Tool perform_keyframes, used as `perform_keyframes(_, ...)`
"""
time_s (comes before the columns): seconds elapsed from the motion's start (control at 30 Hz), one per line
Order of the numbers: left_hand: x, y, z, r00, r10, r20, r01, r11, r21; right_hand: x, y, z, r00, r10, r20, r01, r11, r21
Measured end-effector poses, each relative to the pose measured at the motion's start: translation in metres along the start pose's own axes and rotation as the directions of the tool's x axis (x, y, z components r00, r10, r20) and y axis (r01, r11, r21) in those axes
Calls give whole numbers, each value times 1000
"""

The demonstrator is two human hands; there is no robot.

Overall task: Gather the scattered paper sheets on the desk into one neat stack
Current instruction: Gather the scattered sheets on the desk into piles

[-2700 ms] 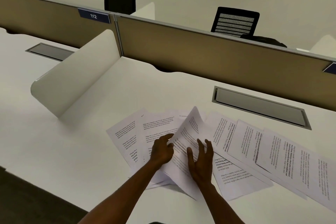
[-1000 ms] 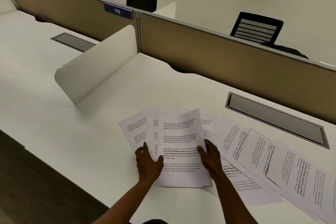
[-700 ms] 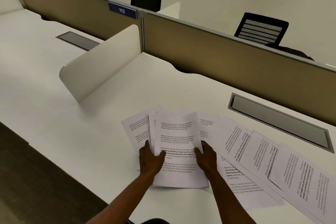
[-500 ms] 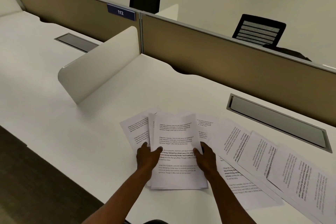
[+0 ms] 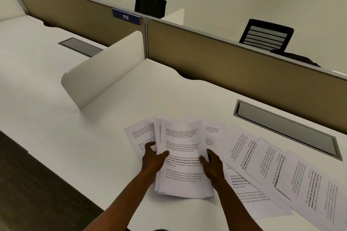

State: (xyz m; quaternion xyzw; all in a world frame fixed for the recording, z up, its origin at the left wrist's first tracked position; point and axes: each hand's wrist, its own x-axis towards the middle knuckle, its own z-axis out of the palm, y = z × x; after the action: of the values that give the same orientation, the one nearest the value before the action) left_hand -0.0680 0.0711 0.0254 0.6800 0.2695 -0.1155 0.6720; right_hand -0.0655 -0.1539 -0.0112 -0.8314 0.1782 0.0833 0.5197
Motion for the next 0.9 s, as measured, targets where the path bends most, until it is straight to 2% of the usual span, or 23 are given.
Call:
perform_keyframes(0.13, -5, 1, 5, 996, -9, 91, 7, 1000, 22, -1, -6, 2, 999, 8, 41, -9, 1000, 16)
perform_keyframes(0.27, -16, -1, 12, 988, 59, 143, -77, 989, 126, -7, -12, 5, 999, -18, 40, 18, 1000, -13)
perform_keyframes(0.4, -34, 8, 17, 942, 284, 180, -326, 899, 291, -11, -17, 1, 998, -48, 34, 46, 998, 54)
perform_keyframes(0.57, -61, 37, 19, 807, 482, 341, -575, 772, 269, -9, -19, -17, 999, 13, -29, -6, 967, 255)
perform_keyframes(0.63, -69, 46, 20, 773, 482, 412, -604, 757, 248, -10, -25, -21, 997, 76, 27, -81, 923, 377)
perform_keyframes(0.7, -71, 49, 21, 763, 462, 453, -603, 761, 241, -12, -30, -25, 983, 89, 159, -160, 840, 518)
perform_keyframes(0.8, -73, 50, 24, 773, 438, 459, -574, 790, 214, -21, -39, -30, 926, 41, 377, -327, 589, 739)
perform_keyframes(0.83, -72, 49, 23, 786, 434, 441, -556, 808, 196, -23, -43, -32, 916, 33, 399, -352, 540, 764)
perform_keyframes(0.9, -69, 47, 20, 825, 422, 376, -503, 851, 150, -23, -45, -34, 925, 16, 379, -333, 517, 789)
